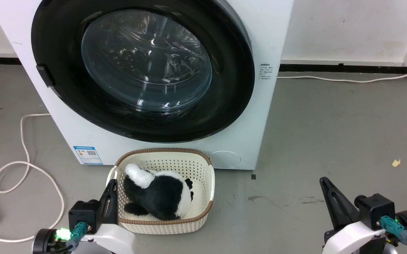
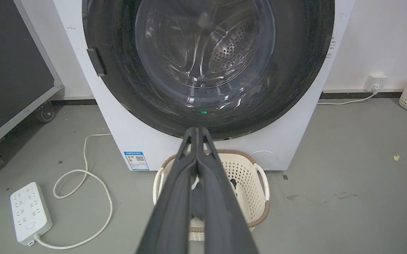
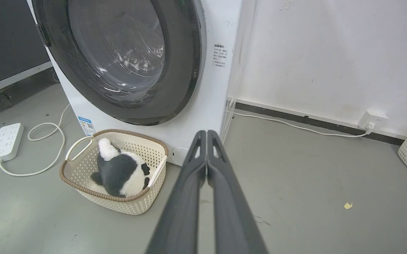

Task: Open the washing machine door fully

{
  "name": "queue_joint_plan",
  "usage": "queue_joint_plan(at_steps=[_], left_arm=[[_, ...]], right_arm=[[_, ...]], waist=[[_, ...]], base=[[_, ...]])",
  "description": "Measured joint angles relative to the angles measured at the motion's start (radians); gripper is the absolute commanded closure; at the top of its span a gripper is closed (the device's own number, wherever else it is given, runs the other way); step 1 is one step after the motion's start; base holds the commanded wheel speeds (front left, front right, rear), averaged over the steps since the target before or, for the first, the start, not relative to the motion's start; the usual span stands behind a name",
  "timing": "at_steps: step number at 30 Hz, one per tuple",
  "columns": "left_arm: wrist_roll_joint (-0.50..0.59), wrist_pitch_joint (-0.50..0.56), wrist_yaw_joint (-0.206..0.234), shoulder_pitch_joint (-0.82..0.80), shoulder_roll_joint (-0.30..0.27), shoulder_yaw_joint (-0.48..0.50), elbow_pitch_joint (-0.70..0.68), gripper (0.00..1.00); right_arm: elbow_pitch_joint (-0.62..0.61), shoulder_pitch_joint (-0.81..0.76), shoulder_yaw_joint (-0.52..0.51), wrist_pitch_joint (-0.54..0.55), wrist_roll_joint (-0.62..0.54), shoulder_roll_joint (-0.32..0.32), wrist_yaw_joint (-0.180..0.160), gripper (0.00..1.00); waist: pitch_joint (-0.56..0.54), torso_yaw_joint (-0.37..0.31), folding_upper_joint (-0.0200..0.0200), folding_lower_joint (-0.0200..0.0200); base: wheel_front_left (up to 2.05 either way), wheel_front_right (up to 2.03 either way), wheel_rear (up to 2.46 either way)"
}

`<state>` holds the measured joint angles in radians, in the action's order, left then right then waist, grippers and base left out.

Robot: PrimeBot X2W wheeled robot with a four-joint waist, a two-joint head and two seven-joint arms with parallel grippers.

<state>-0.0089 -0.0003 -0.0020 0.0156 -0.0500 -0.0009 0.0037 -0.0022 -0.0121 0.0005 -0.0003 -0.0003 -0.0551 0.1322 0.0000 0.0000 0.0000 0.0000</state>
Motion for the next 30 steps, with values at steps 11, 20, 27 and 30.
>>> queue_joint_plan(at_steps=[11, 20, 27, 30], left_arm=[[0.0, 0.0, 0.0, 0.0, 0.0, 0.0, 0.0, 1.0], [-0.002, 0.0, 0.0, 0.0, 0.0, 0.0, 0.001, 0.0], [-0.002, -0.002, 0.0, 0.0, 0.0, -0.003, 0.001, 0.0], [-0.002, -0.01, 0.0, 0.001, 0.0, -0.007, 0.001, 0.0]], right_arm=[[0.0, 0.0, 0.0, 0.0, 0.0, 0.0, 0.0, 1.0], [0.0, 0.0, 0.0, 0.0, 0.0, 0.0, 0.0, 0.0], [0.0, -0.001, 0.0, -0.002, 0.001, 0.0, 0.0, 0.0], [-0.001, -0.001, -0.002, -0.01, 0.002, 0.0, 0.0, 0.0]], waist=[[0.0, 0.0, 0.0, 0.0], [0.0, 0.0, 0.0, 0.0], [0.001, 0.0, 0.0, 0.0], [0.002, 0.001, 0.0, 0.0]], base=[[0.0, 0.0, 0.0], [0.0, 0.0, 0.0], [0.0, 0.0, 0.0], [0.0, 0.0, 0.0]])
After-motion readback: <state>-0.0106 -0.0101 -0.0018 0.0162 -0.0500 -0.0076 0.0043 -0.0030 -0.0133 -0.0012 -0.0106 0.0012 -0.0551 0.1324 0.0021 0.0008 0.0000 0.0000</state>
